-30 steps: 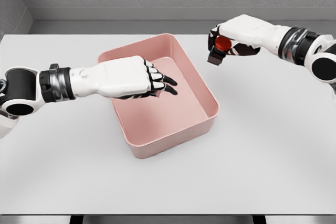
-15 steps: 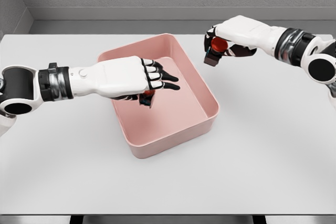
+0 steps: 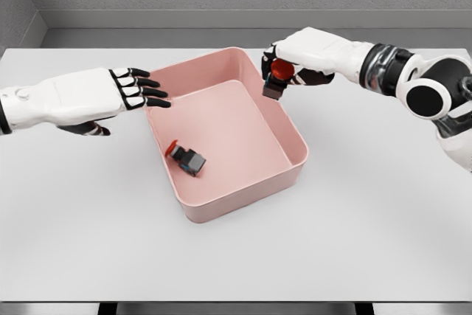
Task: Put the industrial switch in the basket with both arms
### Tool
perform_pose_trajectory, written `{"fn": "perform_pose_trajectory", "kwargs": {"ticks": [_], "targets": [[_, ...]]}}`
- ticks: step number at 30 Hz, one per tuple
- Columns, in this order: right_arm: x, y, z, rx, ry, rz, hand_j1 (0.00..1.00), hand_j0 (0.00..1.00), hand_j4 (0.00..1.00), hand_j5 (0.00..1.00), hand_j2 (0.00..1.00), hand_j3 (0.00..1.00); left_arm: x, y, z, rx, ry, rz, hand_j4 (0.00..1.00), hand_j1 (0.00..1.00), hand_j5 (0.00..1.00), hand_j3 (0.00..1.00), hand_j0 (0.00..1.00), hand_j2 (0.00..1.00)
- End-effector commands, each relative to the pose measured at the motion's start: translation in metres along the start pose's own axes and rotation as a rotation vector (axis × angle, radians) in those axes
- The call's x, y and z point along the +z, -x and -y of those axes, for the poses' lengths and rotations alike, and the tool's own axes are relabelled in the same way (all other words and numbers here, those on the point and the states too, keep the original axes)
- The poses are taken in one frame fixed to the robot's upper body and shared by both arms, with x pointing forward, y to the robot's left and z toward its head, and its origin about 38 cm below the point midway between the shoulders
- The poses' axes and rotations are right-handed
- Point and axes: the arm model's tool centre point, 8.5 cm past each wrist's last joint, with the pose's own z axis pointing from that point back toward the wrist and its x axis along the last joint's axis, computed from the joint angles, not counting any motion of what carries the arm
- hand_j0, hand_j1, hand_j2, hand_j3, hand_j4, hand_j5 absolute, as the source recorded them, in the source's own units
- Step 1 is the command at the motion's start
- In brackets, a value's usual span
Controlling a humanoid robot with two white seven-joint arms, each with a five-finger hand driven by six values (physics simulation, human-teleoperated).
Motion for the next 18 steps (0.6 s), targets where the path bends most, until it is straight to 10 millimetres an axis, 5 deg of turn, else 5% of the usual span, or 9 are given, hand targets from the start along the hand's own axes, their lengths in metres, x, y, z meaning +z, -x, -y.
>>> {"fn": "perform_pose_trajectory", "kwargs": {"ticks": [1,6,7,8,18], "targets": [[-0.011,-0.012,-0.008,-0.007,-0.019,0.035,0.48,0.48,0.48,0.48,0.48,0.48,0.034,0.018,-0.004,0.016,0.037,-0.079,1.00,1.00,1.00,1.00,1.00,1.00],[-0.029,-0.034,-0.023,-0.014,-0.059,0.092,0.58,0.58,0.58,0.58,0.58,0.58,0.055,0.025,0.027,0.164,0.061,-0.120,1.00,1.00,1.00,1.00,1.00,1.00],[-0.031,-0.035,-0.025,-0.017,-0.062,0.094,0.74,0.74,0.74,0.74,0.74,0.74,0.061,0.030,0.024,0.164,0.052,-0.141,1.00,1.00,1.00,1.00,1.00,1.00],[-0.032,-0.037,-0.024,-0.017,-0.062,0.096,1.00,1.00,1.00,1.00,1.00,1.00,0.062,0.033,0.025,0.167,0.053,-0.150,1.00,1.00,1.00,1.00,1.00,1.00],[-0.035,-0.042,-0.025,-0.018,-0.062,0.113,1.00,1.00,1.00,1.00,1.00,1.00,0.061,0.034,0.026,0.166,0.055,-0.153,1.00,1.00,1.00,1.00,1.00,1.00]]}}
